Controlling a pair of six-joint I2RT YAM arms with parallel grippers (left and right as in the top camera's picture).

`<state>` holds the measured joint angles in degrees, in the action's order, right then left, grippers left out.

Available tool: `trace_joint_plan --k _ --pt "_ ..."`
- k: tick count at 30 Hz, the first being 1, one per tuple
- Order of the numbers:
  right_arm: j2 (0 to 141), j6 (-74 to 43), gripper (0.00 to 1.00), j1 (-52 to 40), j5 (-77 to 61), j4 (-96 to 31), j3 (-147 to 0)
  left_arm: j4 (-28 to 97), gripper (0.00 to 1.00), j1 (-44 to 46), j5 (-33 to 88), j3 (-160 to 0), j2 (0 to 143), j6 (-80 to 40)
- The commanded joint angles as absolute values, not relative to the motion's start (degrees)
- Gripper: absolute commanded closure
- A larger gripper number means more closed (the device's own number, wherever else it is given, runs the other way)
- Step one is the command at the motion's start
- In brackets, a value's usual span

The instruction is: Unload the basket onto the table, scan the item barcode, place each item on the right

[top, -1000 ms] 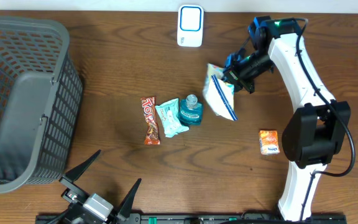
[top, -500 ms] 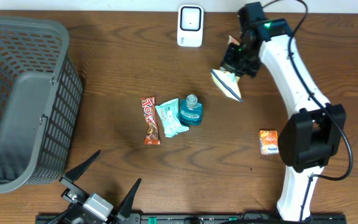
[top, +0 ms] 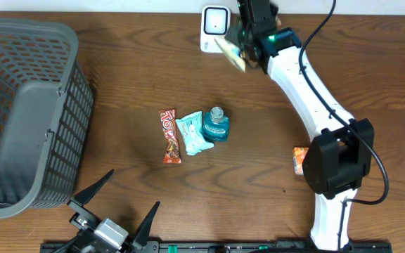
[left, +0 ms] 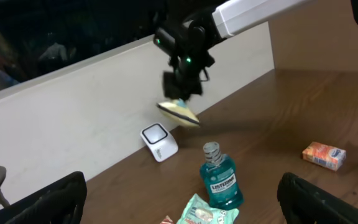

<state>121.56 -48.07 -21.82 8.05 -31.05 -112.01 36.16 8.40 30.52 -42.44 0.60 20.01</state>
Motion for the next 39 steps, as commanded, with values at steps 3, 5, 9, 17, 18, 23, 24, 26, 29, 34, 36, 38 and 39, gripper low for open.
trace_joint_plan --k 3,5,9,17,18,23,24,26,29,34,36,38,39 --pt "127.02 -50.57 0.99 -22.02 13.74 -15.33 -112.75 35.97 0.02 8.38 30.41 -42.15 0.16 20.99" --pt "129.29 -50.52 0.99 -22.02 15.00 -9.78 -112.79 35.94 0.02 8.38 30.41 -42.15 0.16 21.02" --pt "134.96 -50.30 0.99 -21.82 15.55 2.02 -114.08 35.97 0.02 8.38 30.41 -42.11 0.16 21.47" --pt "146.93 -50.09 0.99 -21.85 15.68 0.62 -128.97 35.51 0.02 8.38 30.41 -41.19 0.16 23.55" --pt "147.68 -50.06 0.99 -21.85 15.81 -0.08 -130.37 35.51 0.02 8.38 30.41 -41.19 0.16 23.55" --pt "148.90 -49.19 0.99 -22.28 15.97 -0.67 -132.05 35.48 0.02 8.38 30.41 -41.19 0.16 23.55" --pt "148.97 -47.92 0.99 -22.55 16.05 -0.91 -132.05 35.48 0.02 8.38 30.41 -41.19 0.16 23.55" --pt "149.14 -46.92 0.99 -22.94 16.60 -1.58 -132.05 35.48 0.02 8.38 30.41 -41.19 0.16 23.55" --pt "149.80 -45.89 0.99 -23.38 16.56 -2.31 -132.05 35.46 0.02 8.38 30.44 -41.19 0.16 23.53" --pt "150.74 -42.17 0.99 -23.33 16.60 -3.14 -132.14 35.51 0.02 8.38 30.41 -41.19 0.16 23.55" --pt "150.45 -36.97 0.99 -23.33 16.75 -5.02 -133.38 35.51 0.02 8.38 30.41 -41.19 0.16 23.55" --pt "150.02 -33.56 0.99 -23.33 19.55 -11.38 -136.27 35.53 0.02 8.38 30.41 -41.19 0.16 23.55" --pt "149.67 -32.25 0.99 -23.35 21.41 -15.18 -137.82 35.51 0.02 8.38 30.41 -41.17 0.16 23.55"
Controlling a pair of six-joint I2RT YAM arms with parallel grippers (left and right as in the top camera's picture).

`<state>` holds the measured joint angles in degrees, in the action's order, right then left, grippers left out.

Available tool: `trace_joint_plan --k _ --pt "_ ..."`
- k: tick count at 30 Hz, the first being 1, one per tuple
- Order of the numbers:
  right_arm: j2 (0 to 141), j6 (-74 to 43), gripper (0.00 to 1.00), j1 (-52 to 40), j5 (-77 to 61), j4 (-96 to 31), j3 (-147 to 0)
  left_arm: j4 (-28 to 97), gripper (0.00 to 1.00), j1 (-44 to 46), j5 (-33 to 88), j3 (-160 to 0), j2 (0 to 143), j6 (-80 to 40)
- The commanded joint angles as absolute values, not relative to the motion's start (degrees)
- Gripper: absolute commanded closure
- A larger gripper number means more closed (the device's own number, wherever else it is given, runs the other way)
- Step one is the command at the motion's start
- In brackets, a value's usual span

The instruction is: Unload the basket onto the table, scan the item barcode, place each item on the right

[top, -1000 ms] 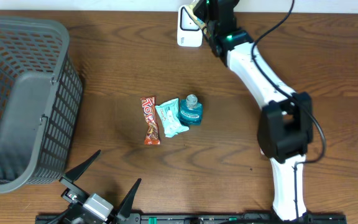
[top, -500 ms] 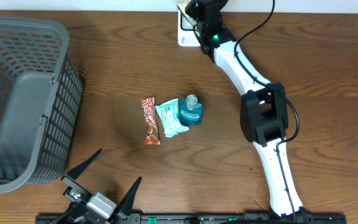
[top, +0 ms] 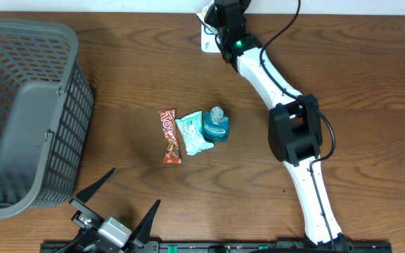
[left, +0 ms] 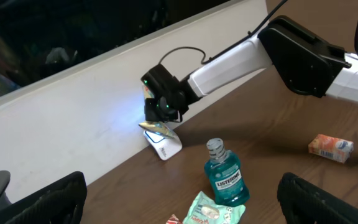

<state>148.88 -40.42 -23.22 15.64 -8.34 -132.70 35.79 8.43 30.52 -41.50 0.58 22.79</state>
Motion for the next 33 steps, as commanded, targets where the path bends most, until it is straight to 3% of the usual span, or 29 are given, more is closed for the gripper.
trace_joint_plan --k 1,6,9,13,18,27,29,32,33 --pt "149.16 -30.83 0.99 -23.35 24.14 -20.58 -139.98 35.51 0.02 8.38 30.41 -41.17 0.16 23.55" --pt "146.19 -30.09 0.99 -21.21 34.17 -44.66 -147.06 35.46 0.02 8.38 30.41 -40.97 0.16 23.55" --pt "143.59 -30.28 0.99 -15.35 40.38 -63.48 -147.76 35.48 0.02 8.38 30.44 -40.97 0.16 23.53" --pt "143.57 -41.15 0.99 -5.54 46.44 -82.06 -146.78 35.51 0.02 8.38 30.44 -40.97 0.16 23.53" --pt "143.57 -41.80 0.99 7.09 46.17 -88.90 -144.88 35.77 0.02 8.38 30.41 -40.97 0.16 23.53" --pt "143.57 -38.89 0.96 28.12 45.45 -86.06 -137.45 35.90 0.02 8.38 30.39 -40.23 0.16 26.65" --pt "143.46 -38.81 0.85 32.36 43.38 -86.19 -137.49 36.05 0.02 8.38 30.39 -40.16 0.16 27.88" --pt "142.43 -36.56 0.29 37.56 37.30 -86.28 -137.56 36.01 0.02 8.38 30.39 -39.81 0.16 27.88" --pt "141.93 -35.92 0.17 38.89 34.81 -86.39 -137.56 35.97 0.02 8.38 30.39 -39.64 0.16 27.88"
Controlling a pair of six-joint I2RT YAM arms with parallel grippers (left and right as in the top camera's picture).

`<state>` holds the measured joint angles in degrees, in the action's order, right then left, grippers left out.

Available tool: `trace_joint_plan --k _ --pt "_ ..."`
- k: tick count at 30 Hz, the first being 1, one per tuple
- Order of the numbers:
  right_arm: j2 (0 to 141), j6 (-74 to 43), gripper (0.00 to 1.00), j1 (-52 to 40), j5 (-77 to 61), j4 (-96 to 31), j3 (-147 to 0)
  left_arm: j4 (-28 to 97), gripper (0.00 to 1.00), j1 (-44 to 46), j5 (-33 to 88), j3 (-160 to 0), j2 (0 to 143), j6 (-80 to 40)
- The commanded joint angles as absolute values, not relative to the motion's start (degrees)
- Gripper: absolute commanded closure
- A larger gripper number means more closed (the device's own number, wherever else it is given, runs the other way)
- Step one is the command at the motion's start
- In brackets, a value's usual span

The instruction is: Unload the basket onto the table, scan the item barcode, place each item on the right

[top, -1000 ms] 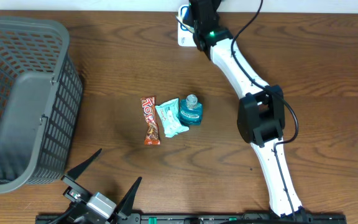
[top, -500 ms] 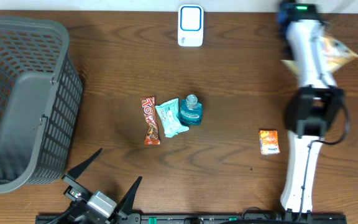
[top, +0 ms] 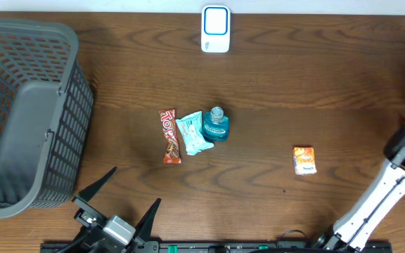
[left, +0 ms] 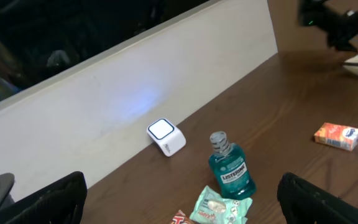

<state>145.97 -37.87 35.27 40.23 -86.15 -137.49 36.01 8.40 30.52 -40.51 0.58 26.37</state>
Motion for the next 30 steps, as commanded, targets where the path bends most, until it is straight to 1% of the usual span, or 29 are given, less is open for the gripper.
trace_joint_plan --k 1,4,6,7,8,11,13,15,19,20,22,25,26,30 --pt "140.99 -35.09 0.01 40.56 30.61 -86.59 -137.56 35.99 0.02 8.38 30.39 -39.59 0.16 27.88" --pt "136.77 -30.39 0.01 43.62 15.62 -86.21 -137.56 35.70 0.02 8.38 30.41 -39.59 0.16 27.88" --pt "133.21 -27.46 0.01 43.92 6.22 -85.47 -137.56 35.68 0.02 8.38 30.41 -39.59 0.16 27.88" --pt "130.69 -25.78 0.01 43.62 0.99 -84.88 -137.56 35.68 0.02 8.38 30.41 -39.59 0.16 27.86" --pt "126.74 -23.07 0.01 42.35 -7.25 -83.90 -137.56 35.51 0.02 8.38 30.41 -39.59 0.16 27.88" --pt "120.27 -22.63 0.01 38.61 -18.28 -83.59 -137.56 35.51 0.02 8.38 30.41 -39.59 0.16 27.86" --pt "117.58 -24.53 0.01 35.83 -20.10 -84.64 -137.56 35.48 0.02 8.38 30.41 -39.59 0.16 27.86" --pt "114.89 -29.56 0.01 31.62 -19.86 -88.09 -137.56 35.51 0.02 8.38 30.41 -39.59 0.16 27.86" --pt "112.64 -38.41 0.01 20.45 -20.12 -95.61 -137.56 35.48 0.02 8.38 30.44 -39.59 0.16 27.86" --pt "112.62 -41.93 0.01 16.14 -20.38 -97.30 -137.32 35.48 0.02 8.38 30.44 -39.59 0.16 27.86" --pt "112.62 -41.76 0.01 9.67 -22.09 -97.30 -135.98 35.48 0.02 8.38 30.44 -39.59 0.16 27.86" --pt "112.64 -40.86 0.01 2.02 -20.86 -96.86 -133.60 35.51 0.02 8.38 30.44 -39.59 0.16 27.86" --pt "112.64 -40.88 0.01 -2.37 -20.45 -96.03 -131.70 35.48 0.02 8.38 30.41 -39.59 0.16 27.86" --pt "112.64 -41.98 0.01 -11.31 -20.43 -92.33 -126.82 35.51 0.02 8.38 30.44 -39.59 0.16 27.86"
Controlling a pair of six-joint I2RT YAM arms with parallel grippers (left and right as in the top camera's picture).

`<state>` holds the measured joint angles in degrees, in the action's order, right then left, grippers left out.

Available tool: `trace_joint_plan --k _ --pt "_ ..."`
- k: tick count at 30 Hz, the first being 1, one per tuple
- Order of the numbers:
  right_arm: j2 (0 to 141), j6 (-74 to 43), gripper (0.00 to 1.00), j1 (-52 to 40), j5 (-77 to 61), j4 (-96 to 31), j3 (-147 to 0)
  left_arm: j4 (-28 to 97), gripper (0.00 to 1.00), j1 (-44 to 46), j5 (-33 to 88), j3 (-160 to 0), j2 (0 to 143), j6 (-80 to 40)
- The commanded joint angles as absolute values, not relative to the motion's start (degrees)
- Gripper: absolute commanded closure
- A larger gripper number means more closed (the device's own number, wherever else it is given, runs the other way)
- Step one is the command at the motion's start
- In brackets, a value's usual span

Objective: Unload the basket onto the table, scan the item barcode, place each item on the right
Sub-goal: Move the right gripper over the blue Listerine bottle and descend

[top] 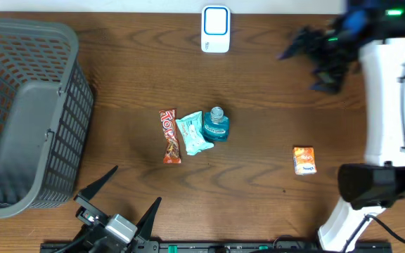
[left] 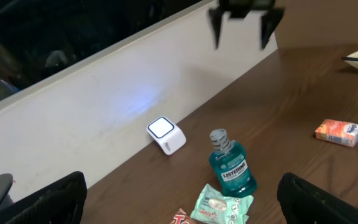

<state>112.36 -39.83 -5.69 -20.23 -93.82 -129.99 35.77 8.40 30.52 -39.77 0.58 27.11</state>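
The white barcode scanner (top: 215,28) stands at the table's back edge and shows again as a white scanner (left: 166,136) in the left wrist view. My right gripper (top: 299,69) hangs open and empty to the scanner's right, blurred; the same right gripper (left: 241,36) shows before the wall. A flat yellow packet lies on the table at the far right, apart from it, outside the overhead view. My left gripper (top: 133,188) is open at the front edge, and this left gripper (left: 179,208) holds nothing.
A teal mouthwash bottle (top: 216,124), a mint packet (top: 192,134) and a red candy bar (top: 169,135) lie together mid-table. An orange box (top: 304,160) lies to the right. A grey basket (top: 5,63) fills the left side. A white wall (left: 92,106) runs behind the scanner.
The right gripper was at the table's far right edge by the yellow packet. Now it is open and empty right of the scanner, and the packet lies on the table at the right.
The right gripper held the yellow packet beside the scanner, then right over it. Then arm and packet were at the far right of the table. Now the packet rests there and the gripper hangs open, back toward the scanner. The left arm stayed put.
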Motion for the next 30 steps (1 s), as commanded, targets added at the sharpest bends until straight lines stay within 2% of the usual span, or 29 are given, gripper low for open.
trace_joint_plan --k 1,6,11,24,28,30 --pt "112.64 -42.83 0.01 -13.47 -19.92 -91.55 -125.56 35.51 0.02 8.38 30.41 -39.59 0.16 27.86" --pt "112.75 -51.53 0.01 -21.89 -12.99 -88.66 -119.20 35.51 0.02 8.38 30.44 -39.59 0.16 27.86" --pt "112.90 -51.81 0.01 -27.66 -12.01 -80.99 -113.01 35.48 0.02 8.40 30.44 -39.59 0.16 27.86" --pt "113.32 -47.70 0.01 -32.77 -10.37 -67.09 -101.27 35.51 0.02 8.40 30.44 -39.59 0.16 27.86" --pt "113.38 -47.68 0.04 -34.04 -8.32 -64.34 -97.95 35.51 0.02 8.40 30.44 -39.59 0.16 27.86" --pt "113.38 -47.66 0.09 -34.65 -6.94 -63.42 -95.74 35.48 0.02 8.40 30.44 -39.59 0.16 27.86"
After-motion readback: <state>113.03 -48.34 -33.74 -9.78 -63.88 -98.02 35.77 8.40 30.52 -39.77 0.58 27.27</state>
